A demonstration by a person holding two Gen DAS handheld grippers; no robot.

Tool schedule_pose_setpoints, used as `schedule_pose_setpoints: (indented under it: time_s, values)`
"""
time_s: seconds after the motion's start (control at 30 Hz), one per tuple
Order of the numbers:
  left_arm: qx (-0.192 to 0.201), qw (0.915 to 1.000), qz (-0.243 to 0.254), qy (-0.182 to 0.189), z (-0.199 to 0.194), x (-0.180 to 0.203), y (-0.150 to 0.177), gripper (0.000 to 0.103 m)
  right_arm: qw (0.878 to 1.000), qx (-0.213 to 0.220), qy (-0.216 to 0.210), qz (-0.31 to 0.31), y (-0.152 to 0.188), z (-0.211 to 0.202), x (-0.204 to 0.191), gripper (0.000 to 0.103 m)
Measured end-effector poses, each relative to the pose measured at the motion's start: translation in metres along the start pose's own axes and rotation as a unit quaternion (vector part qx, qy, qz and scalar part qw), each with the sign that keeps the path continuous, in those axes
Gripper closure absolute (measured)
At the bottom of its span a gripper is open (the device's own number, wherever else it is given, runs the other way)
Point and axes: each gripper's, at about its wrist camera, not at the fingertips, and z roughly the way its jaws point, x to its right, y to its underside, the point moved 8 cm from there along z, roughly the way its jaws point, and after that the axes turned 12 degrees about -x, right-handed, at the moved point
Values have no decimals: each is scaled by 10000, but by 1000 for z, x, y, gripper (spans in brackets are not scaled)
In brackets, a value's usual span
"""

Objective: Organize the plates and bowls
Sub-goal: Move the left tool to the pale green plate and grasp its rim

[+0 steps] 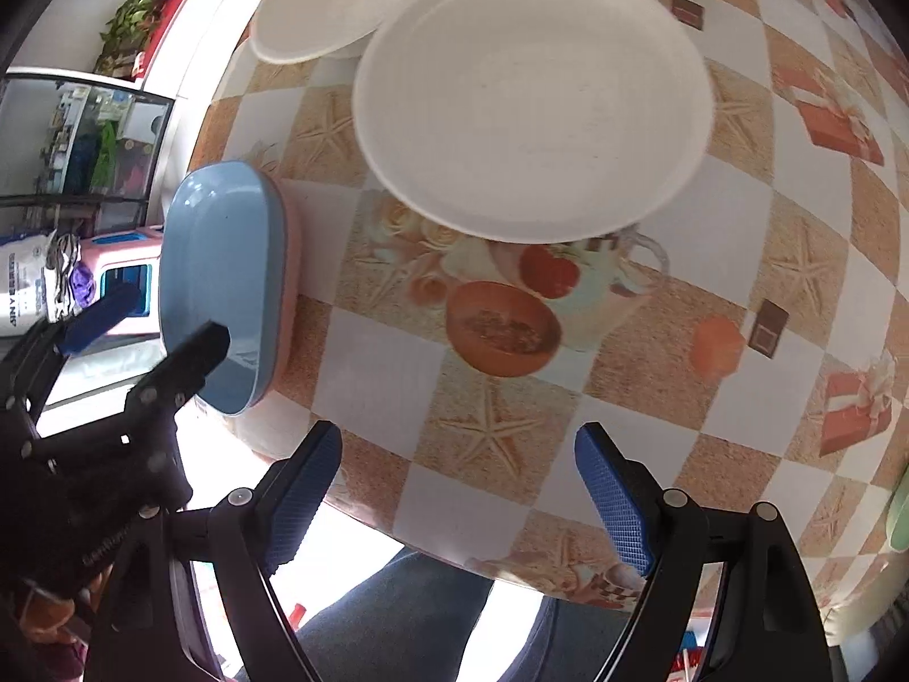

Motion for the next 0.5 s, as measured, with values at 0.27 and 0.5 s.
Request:
schedule_pose_setpoints:
  time_s: [0.27,0.5]
  values:
    - [-79,9980,590,218,-17,72,-10,22,9969,331,-75,716,21,-34,75,3]
    - [-378,9913,1215,349,-11,150,-17,21,9879,412,89,1493,37,-51,142,3]
